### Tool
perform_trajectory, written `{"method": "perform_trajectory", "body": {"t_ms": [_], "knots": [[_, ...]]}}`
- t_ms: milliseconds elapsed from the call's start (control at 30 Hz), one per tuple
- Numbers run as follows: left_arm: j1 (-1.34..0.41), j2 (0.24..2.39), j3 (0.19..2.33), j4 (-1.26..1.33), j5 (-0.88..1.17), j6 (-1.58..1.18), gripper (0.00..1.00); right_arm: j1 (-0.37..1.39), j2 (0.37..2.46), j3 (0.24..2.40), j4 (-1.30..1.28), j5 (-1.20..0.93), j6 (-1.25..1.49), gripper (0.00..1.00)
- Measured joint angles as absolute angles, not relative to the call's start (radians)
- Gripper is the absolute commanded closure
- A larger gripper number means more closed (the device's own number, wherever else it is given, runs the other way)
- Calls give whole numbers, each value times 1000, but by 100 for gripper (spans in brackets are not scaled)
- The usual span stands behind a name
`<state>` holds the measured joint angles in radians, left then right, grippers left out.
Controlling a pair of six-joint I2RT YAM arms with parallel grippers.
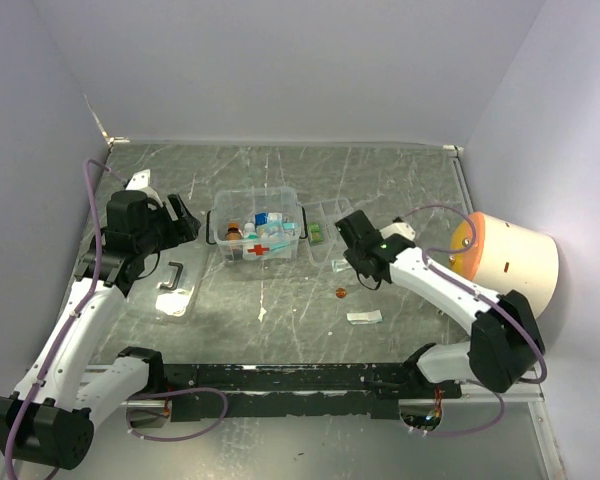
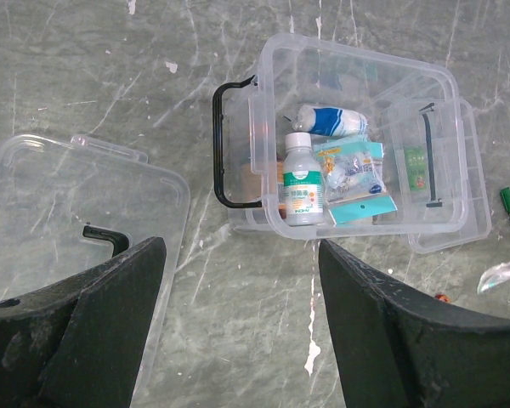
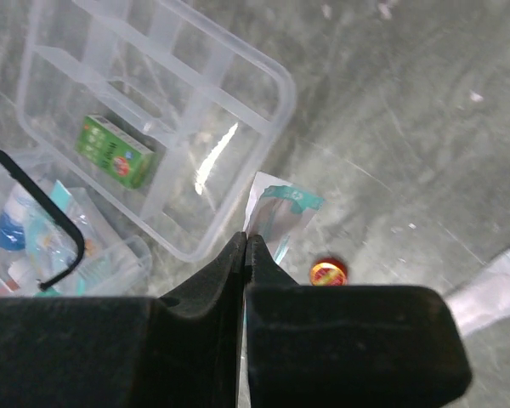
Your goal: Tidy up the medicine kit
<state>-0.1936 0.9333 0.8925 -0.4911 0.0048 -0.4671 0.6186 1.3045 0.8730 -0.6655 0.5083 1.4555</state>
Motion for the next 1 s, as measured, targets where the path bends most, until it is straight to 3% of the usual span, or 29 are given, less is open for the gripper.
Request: {"method": "perform_trajectory", "body": {"t_ms": [333,900,1000], "knots": [[-194,935,892,-491,4,-467,17,612,1532,1023,-535,540,1388,100],[-207,936,892,-492,-4,-467,17,573,1686,1028,-460,497,1444,100],[-207,936,892,-492,-5,-467,17,573,1701,1028,-451,476,1443,86]]}}
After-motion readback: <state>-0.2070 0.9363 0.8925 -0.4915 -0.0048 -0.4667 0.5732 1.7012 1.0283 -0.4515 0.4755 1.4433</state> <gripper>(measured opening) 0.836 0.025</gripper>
